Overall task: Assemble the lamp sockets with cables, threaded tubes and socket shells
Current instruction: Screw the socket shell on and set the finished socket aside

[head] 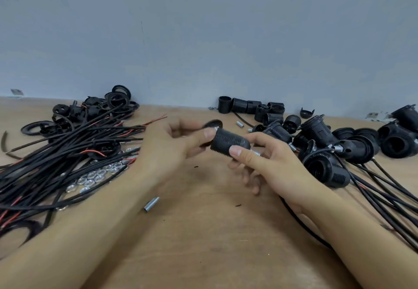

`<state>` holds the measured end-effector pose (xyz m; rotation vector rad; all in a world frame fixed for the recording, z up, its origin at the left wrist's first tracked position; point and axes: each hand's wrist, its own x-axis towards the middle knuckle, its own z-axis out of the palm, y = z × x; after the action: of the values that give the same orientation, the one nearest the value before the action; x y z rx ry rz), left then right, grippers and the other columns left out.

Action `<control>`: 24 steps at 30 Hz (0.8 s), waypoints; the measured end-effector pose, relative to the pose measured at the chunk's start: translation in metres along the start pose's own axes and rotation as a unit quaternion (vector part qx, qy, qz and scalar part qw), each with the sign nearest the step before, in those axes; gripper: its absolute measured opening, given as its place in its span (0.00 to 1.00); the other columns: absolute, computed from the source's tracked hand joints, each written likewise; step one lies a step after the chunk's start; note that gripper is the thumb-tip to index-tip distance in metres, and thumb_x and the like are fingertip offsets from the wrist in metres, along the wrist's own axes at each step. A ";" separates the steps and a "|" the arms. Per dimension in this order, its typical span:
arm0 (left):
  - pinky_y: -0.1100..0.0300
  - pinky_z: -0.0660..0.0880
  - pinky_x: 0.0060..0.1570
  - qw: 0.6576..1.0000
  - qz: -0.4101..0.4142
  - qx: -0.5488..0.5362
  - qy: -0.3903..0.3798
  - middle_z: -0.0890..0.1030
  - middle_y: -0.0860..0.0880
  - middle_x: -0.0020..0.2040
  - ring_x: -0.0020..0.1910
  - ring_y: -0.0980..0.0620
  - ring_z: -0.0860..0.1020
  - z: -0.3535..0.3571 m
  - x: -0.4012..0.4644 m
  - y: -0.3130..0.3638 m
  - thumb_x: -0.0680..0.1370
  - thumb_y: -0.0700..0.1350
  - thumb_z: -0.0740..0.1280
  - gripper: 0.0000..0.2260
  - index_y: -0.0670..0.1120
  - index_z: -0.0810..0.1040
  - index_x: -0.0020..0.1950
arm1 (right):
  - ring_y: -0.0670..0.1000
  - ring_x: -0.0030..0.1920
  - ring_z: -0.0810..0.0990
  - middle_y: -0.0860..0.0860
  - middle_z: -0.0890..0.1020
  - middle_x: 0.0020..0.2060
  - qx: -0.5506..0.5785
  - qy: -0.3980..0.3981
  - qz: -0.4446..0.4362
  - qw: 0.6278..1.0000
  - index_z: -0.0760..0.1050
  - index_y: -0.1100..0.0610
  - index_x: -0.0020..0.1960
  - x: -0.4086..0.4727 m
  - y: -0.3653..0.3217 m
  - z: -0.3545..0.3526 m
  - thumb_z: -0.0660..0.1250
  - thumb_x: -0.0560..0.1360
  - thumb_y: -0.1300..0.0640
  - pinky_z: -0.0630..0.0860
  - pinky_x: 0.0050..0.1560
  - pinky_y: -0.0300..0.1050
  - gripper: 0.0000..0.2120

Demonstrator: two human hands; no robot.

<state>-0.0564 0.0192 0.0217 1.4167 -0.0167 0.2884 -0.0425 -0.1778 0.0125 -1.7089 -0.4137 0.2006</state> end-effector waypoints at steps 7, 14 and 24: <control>0.56 0.78 0.60 0.991 -0.061 -0.053 -0.104 0.84 0.46 0.44 0.49 0.50 0.82 -0.011 -0.009 -0.002 0.58 0.45 0.77 0.14 0.41 0.81 0.39 | 0.53 0.30 0.77 0.56 0.85 0.40 -0.006 0.009 -0.031 0.999 0.78 0.51 0.55 -0.001 0.002 0.004 0.74 0.68 0.44 0.73 0.27 0.47 0.20; 0.53 0.80 0.55 0.989 -0.061 -0.021 -0.136 0.85 0.39 0.52 0.51 0.43 0.84 -0.017 -0.011 0.000 0.62 0.49 0.76 0.27 0.45 0.79 0.60 | 0.53 0.31 0.79 0.53 0.83 0.40 -0.069 0.047 -0.124 0.989 0.78 0.46 0.54 -0.007 0.002 0.006 0.76 0.68 0.48 0.76 0.27 0.46 0.16; 0.62 0.81 0.35 0.975 -0.140 -0.017 -0.172 0.84 0.35 0.47 0.37 0.46 0.85 -0.017 -0.011 -0.002 0.65 0.61 0.70 0.22 0.46 0.86 0.48 | 0.41 0.50 0.80 0.41 0.82 0.51 -0.285 0.089 -0.309 0.903 0.78 0.54 0.56 -0.005 0.009 0.003 0.76 0.69 0.55 0.70 0.46 0.27 0.17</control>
<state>-0.0698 0.0338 0.0151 1.4004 -0.1038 -0.1912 -0.0470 -0.1779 0.0023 -2.0404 -0.9170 -0.5943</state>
